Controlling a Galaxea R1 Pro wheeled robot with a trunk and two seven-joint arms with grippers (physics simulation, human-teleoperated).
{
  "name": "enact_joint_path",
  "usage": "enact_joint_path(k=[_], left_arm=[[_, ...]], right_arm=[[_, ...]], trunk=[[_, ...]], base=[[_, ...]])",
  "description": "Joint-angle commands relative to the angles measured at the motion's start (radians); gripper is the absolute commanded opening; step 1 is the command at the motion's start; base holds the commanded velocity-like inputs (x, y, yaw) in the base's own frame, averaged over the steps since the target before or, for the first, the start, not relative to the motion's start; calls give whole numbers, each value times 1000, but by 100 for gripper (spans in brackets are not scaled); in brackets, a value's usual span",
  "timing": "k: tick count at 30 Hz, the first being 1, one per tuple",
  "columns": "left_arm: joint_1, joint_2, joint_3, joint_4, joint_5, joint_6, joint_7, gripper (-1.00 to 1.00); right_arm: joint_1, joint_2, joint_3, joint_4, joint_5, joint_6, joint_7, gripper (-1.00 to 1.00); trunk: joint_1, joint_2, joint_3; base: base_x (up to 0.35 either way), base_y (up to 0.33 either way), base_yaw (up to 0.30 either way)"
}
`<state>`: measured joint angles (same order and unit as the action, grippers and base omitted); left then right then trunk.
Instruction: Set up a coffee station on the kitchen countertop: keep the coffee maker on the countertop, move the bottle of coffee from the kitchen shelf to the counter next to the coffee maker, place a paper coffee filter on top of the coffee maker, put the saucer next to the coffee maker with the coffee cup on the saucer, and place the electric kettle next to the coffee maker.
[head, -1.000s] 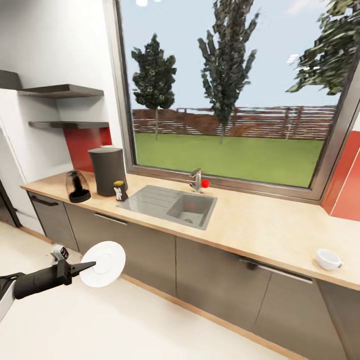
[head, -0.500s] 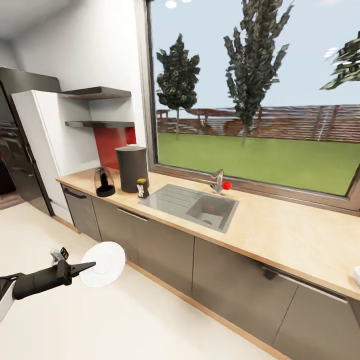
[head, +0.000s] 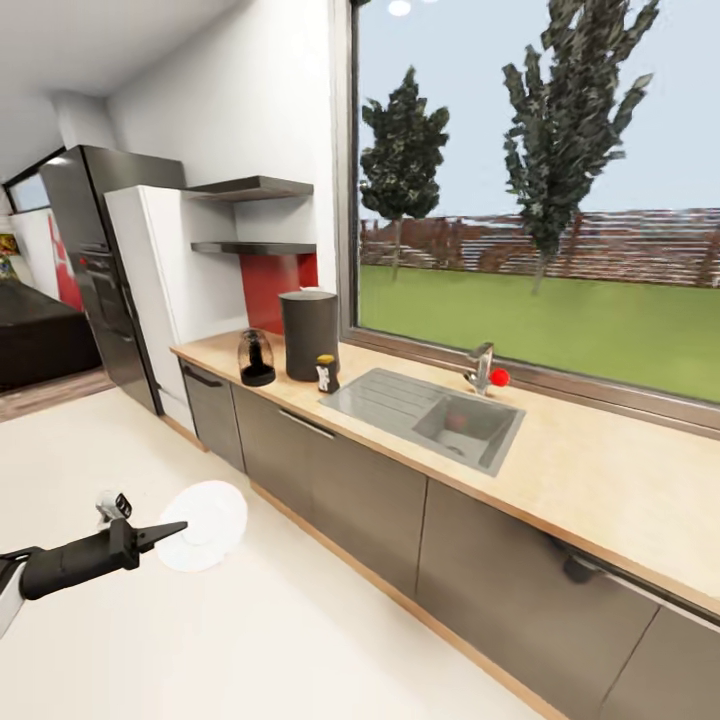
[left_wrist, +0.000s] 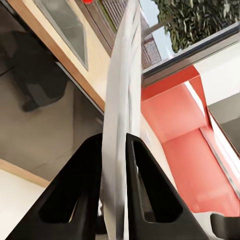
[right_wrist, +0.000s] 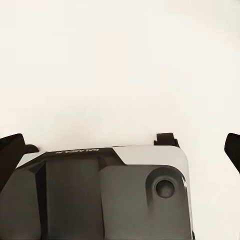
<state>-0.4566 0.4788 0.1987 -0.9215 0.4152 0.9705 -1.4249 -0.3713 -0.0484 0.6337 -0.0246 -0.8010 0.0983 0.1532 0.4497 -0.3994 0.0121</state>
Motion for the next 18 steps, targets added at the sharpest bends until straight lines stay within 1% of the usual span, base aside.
enact_joint_path(k=[1, 6, 8, 11, 18], left_arm=[[0, 0, 1, 1, 1, 7, 0, -100], [0, -1, 4, 1, -3, 6, 1, -100], [0, -3, 3, 1, -4, 5, 1, -100], [3, -5, 3, 1, -5, 5, 1, -100], [4, -8, 2, 1, -6, 5, 1, -100]], right_arm=[[0, -1, 9, -2, -10, 4, 2, 100], [0, -1, 9, -1, -10, 4, 2, 100], [0, -1, 9, -2, -10, 4, 2, 100], [0, -1, 9, -1, -10, 4, 2, 100], [0, -1, 9, -2, -9, 4, 2, 100]], trunk=[[0, -1, 0], [0, -1, 0], [0, -1, 0], [0, -1, 0], [0, -1, 0]], base=[[0, 0, 281], [8, 0, 281], [118, 0, 281], [252, 0, 281], [320, 0, 281]])
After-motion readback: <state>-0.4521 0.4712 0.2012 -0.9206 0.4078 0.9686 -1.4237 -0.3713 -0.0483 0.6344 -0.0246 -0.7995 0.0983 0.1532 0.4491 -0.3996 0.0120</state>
